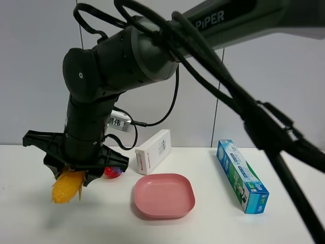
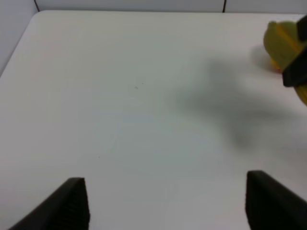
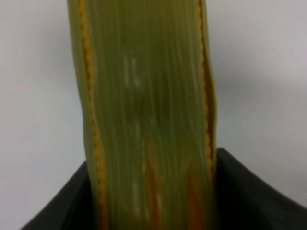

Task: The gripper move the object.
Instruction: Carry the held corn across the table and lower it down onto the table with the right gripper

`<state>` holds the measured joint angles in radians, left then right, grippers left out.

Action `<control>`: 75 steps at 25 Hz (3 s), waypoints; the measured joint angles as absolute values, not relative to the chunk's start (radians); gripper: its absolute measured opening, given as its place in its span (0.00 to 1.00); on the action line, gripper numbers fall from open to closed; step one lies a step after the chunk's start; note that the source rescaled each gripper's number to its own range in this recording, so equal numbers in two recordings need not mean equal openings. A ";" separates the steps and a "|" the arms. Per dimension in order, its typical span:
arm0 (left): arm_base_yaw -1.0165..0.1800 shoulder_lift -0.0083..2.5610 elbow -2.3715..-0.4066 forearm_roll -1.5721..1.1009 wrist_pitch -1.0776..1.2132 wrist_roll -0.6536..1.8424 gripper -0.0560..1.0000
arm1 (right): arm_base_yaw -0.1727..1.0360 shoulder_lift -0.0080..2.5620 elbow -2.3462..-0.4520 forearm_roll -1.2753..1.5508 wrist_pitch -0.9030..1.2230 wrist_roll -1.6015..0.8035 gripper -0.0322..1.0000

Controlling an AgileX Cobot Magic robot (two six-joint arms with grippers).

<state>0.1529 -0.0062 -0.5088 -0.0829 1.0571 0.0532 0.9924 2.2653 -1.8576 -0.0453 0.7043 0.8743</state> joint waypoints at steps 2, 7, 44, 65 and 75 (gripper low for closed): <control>0.153 -0.006 -0.509 -0.083 1.057 0.053 1.00 | 0.992 2.271 -1.858 -0.068 0.731 0.899 0.04; 0.153 -0.006 -0.509 -0.083 1.057 0.053 1.00 | 0.992 2.286 -1.859 -0.098 0.761 0.917 0.04; 0.153 -0.006 -0.509 -0.083 1.057 0.053 1.00 | 0.992 2.379 -1.859 -0.106 0.712 0.827 0.04; 0.153 -0.006 -0.509 -0.083 1.057 0.053 1.00 | 0.992 2.380 -1.859 -0.178 0.732 0.822 0.08; 0.153 -0.006 -0.509 -0.083 1.057 0.053 1.00 | 0.992 2.402 -1.859 -0.169 0.753 0.802 0.36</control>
